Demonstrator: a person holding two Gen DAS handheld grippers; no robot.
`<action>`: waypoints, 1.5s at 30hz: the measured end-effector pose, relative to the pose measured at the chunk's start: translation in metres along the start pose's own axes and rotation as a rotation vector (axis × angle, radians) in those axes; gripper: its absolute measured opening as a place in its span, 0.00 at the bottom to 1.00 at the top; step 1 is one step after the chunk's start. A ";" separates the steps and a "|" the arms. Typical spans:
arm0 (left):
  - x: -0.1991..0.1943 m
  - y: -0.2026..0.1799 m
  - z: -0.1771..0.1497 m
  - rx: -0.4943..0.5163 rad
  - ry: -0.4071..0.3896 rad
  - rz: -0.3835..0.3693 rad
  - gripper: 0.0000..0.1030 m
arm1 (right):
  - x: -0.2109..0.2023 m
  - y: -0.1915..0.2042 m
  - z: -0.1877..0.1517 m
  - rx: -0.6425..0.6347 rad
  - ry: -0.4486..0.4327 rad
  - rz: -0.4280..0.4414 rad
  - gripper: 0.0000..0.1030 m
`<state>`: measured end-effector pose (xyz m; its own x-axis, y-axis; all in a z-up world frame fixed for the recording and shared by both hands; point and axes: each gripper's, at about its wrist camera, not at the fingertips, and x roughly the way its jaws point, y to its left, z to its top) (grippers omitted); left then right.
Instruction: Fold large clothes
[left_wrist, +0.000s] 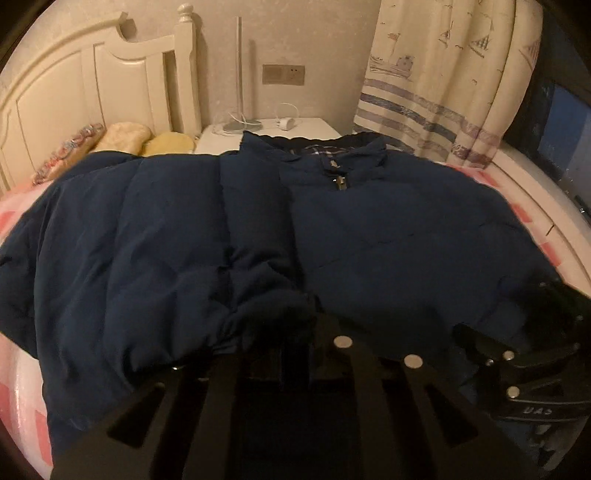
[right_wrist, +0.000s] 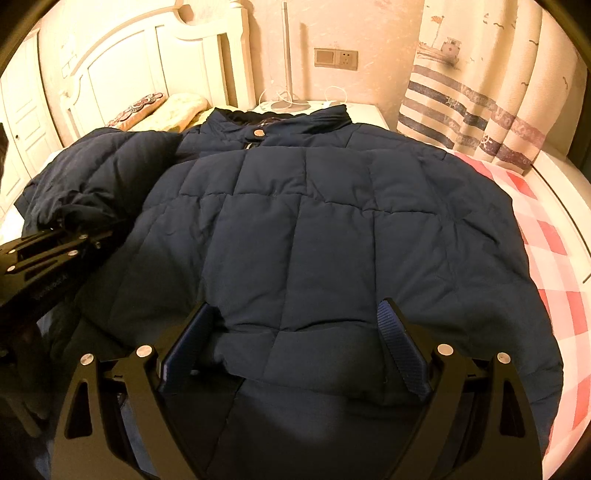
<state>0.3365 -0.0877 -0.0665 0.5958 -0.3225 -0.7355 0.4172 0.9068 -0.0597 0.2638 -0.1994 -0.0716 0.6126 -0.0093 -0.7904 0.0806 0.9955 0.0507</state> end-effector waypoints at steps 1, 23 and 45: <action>-0.002 0.001 0.002 0.007 0.018 -0.035 0.23 | 0.000 -0.001 0.000 0.002 0.001 0.004 0.84; -0.097 0.142 -0.071 -0.495 -0.188 0.270 0.91 | 0.000 0.000 0.001 -0.011 0.003 -0.010 0.83; -0.117 0.167 -0.083 -0.643 -0.313 0.371 0.93 | -0.004 0.203 0.027 -0.581 -0.193 -0.002 0.40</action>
<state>0.2797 0.1241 -0.0459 0.8227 0.0558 -0.5658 -0.2653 0.9178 -0.2953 0.2993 0.0003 -0.0413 0.7488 0.0254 -0.6624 -0.3263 0.8839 -0.3349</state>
